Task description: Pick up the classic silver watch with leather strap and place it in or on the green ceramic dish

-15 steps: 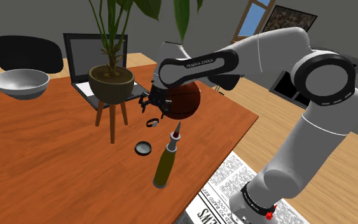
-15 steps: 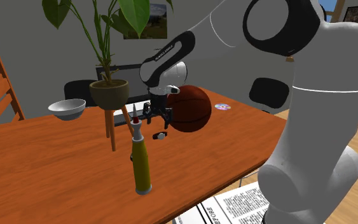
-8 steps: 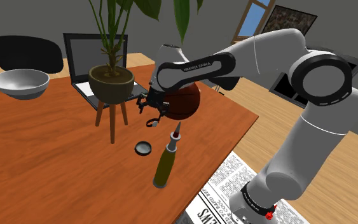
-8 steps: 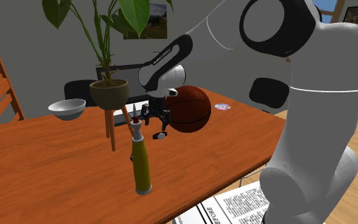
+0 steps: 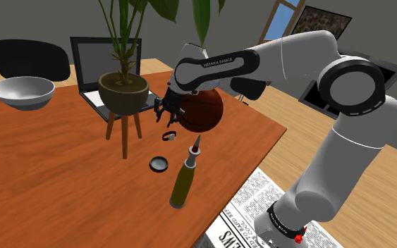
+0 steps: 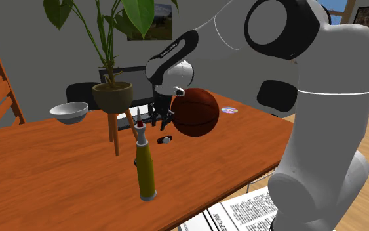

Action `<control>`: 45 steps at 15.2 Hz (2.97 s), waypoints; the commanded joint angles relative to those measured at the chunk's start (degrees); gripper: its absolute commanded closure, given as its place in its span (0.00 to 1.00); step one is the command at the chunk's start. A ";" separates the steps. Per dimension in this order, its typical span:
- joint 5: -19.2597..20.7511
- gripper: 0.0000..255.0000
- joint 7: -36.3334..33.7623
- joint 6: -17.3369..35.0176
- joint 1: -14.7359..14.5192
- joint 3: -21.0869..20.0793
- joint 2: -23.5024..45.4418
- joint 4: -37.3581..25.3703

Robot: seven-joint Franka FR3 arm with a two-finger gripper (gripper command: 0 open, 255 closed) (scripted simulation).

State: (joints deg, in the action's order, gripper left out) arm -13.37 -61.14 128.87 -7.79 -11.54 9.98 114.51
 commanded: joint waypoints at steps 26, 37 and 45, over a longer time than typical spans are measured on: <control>16.30 0.00 -19.47 1.38 -2.77 3.22 -0.87 6.31; 16.30 1.00 -19.47 1.38 -2.77 3.22 -0.88 6.31; 26.03 0.00 -31.24 -37.82 -12.23 2.77 20.42 -33.82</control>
State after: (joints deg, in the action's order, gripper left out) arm 11.96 -91.67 95.43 -19.04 -8.90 28.15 84.89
